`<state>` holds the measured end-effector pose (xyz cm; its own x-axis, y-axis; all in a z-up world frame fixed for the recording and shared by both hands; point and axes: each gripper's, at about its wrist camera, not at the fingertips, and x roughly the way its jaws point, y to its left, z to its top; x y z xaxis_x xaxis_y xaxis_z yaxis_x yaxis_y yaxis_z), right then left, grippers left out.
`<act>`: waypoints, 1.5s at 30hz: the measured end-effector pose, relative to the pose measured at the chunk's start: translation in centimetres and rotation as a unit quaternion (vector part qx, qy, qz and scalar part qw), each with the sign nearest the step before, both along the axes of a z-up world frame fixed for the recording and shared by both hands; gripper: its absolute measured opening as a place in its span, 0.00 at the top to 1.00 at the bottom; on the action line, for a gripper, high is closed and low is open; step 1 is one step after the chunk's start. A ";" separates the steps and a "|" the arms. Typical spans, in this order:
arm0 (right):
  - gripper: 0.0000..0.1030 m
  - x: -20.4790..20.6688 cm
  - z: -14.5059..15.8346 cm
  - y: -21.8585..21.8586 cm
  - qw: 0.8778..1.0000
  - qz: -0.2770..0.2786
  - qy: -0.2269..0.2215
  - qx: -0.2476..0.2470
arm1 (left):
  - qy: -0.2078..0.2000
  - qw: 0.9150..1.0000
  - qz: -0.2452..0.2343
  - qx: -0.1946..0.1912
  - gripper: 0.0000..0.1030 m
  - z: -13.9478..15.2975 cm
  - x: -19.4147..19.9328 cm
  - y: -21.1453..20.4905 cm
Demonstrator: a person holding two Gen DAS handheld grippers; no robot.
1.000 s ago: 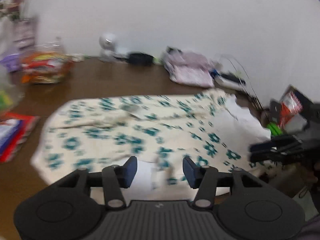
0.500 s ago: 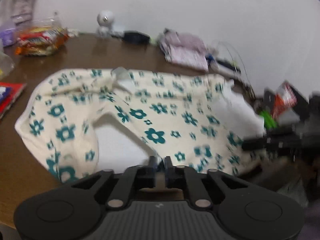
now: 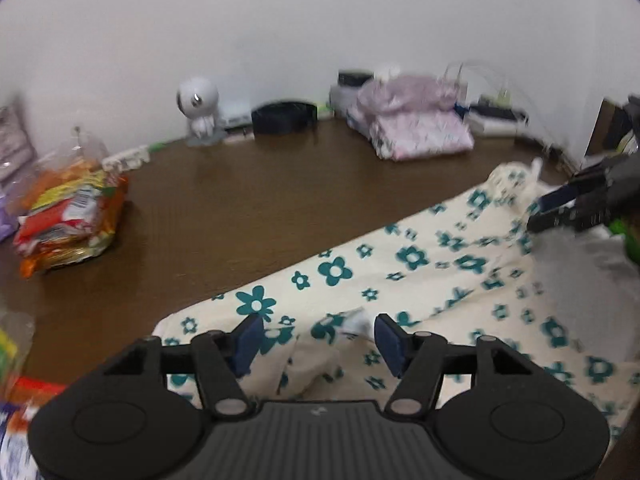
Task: Fold clothes
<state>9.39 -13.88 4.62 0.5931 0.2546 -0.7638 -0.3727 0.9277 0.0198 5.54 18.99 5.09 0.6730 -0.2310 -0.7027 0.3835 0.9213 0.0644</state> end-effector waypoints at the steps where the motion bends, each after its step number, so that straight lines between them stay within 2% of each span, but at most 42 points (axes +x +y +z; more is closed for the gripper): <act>1: 0.72 1.0 -0.4 -0.3 1.000 -0.008 0.016 0.015 | 0.016 1.000 -0.007 0.004 0.92 -0.7 0.7 -0.2; 2: 0.92 1.7 -0.7 -0.7 0.999 -0.009 0.028 0.032 | 0.028 1.000 -0.006 0.006 0.96 -1.2 1.4 -0.1; 3: 0.94 1.9 -0.6 -0.6 0.999 -0.007 0.026 0.043 | 0.027 1.000 0.006 0.001 0.98 -1.5 1.6 0.3; 6: 0.96 1.9 0.2 -0.8 0.997 -0.011 0.000 0.074 | -0.021 0.997 0.061 -0.043 0.98 -1.1 1.7 2.1; 9: 0.96 1.8 0.6 -0.8 0.994 -0.030 -0.025 0.103 | -0.059 0.985 0.134 -0.089 0.98 -0.9 2.2 3.6; 10: 0.96 2.1 0.3 -0.7 0.993 -0.038 -0.025 0.109 | -0.067 0.980 0.157 -0.102 0.94 -1.0 2.4 4.0; 13: 0.90 3.3 -0.8 -0.7 0.990 -0.060 -0.022 0.127 | -0.053 0.978 0.176 -0.102 0.84 -2.0 4.4 4.5; 14: 0.82 3.2 -0.8 -0.6 0.991 -0.062 -0.026 0.117 | -0.055 0.978 0.175 -0.099 0.82 -2.3 4.7 4.5; 15: 0.73 3.1 -0.8 -0.5 0.992 -0.063 -0.031 0.106 | -0.053 0.979 0.173 -0.092 0.75 -2.3 4.8 4.6; 16: 0.69 2.9 -0.7 -0.4 0.993 -0.064 -0.036 0.095 | -0.045 0.981 0.169 -0.087 0.63 -2.1 4.7 4.7; 17: 0.67 2.8 -0.7 -0.3 0.994 -0.065 -0.041 0.084 | -0.038 0.982 0.165 -0.083 0.56 -1.8 4.4 4.9; 19: 0.66 1.5 0.2 -0.3 0.995 -0.057 -0.056 0.060 | -0.040 0.986 0.139 -0.083 0.37 -0.8 3.1 5.6; 21: 0.66 0.3 0.8 0.0 0.997 -0.017 -0.038 0.058 | -0.044 0.992 0.097 -0.069 0.27 -0.3 1.8 5.8; 23: 0.66 -0.7 0.9 0.9 0.997 0.037 -0.013 0.062 | -0.042 0.996 0.074 -0.041 0.28 -0.7 1.9 5.3; 24: 0.66 -1.2 0.7 1.6 0.996 0.062 -0.002 0.060 | -0.030 0.997 0.064 -0.028 0.50 -1.2 2.6 5.0; 25: 0.67 -1.6 0.5 2.4 0.996 0.078 0.000 0.054 | -0.009 0.998 0.054 -0.020 0.97 -1.7 3.7 4.7; 26: 0.68 -1.8 0.2 3.2 0.995 0.087 0.001 0.045 | 0.010 0.999 0.045 -0.013 0.92 -2.2 4.7 4.3; 28: 0.80 -1.8 -0.7 4.4 0.995 0.088 0.007 0.039 | 0.007 0.998 0.056 0.003 0.95 -2.6 6.6 4.1; 29: 0.88 -1.7 -1.1 4.8 0.996 0.085 0.012 0.039 | -0.010 0.997 0.072 0.006 0.95 -2.4 7.5 4.2; 30: 0.89 -1.7 -1.5 5.1 0.996 0.081 0.016 0.039 | -0.029 0.996 0.085 -0.005 0.94 -2.1 7.9 4.3; 32: 0.89 -2.4 -1.7 5.4 0.996 0.078 0.008 0.037 | -0.083 0.990 0.105 -0.041 0.83 -1.4 7.9 4.9; 34: 0.88 -3.4 -1.3 5.2 0.997 0.075 0.001 0.035 | -0.082 0.989 0.119 -0.026 0.58 -0.7 7.1 5.0; 37: 0.82 -6.1 1.1 1.8 0.996 0.067 -0.038 0.035 | -0.070 0.992 0.102 -0.017 0.51 0.4 3.1 6.0; 39: 0.69 -8.5 2.3 -1.5 0.996 0.057 -0.059 0.029 | -0.051 0.996 0.072 -0.029 0.50 0.4 -1.0 6.9; 40: 0.68 -9.8 2.8 -3.3 0.996 0.055 -0.067 0.024 | -0.042 0.997 0.058 -0.035 0.49 0.4 -3.0 7.3; 41: 0.67 -11.3 2.9 -4.8 0.995 0.061 -0.070 0.021 | -0.034 0.998 0.042 -0.040 0.47 0.0 -4.7 7.3; 43: 0.60 -14.6 2.6 -6.5 0.994 0.090 -0.065 0.019 | -0.019 0.999 0.013 -0.049 0.46 -0.7 -8.0 7.1; 45: 0.52 -16.5 1.6 -6.5 0.991 0.115 -0.058 0.025 | 0.006 0.999 0.017 -0.041 0.47 -2.0 -9.6 6.0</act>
<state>-7.08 -20.40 6.24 0.5976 0.4287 -0.6775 -0.5767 0.8169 0.0082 -4.08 25.01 3.10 0.6738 -0.2652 -0.6897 0.3520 0.9359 -0.0160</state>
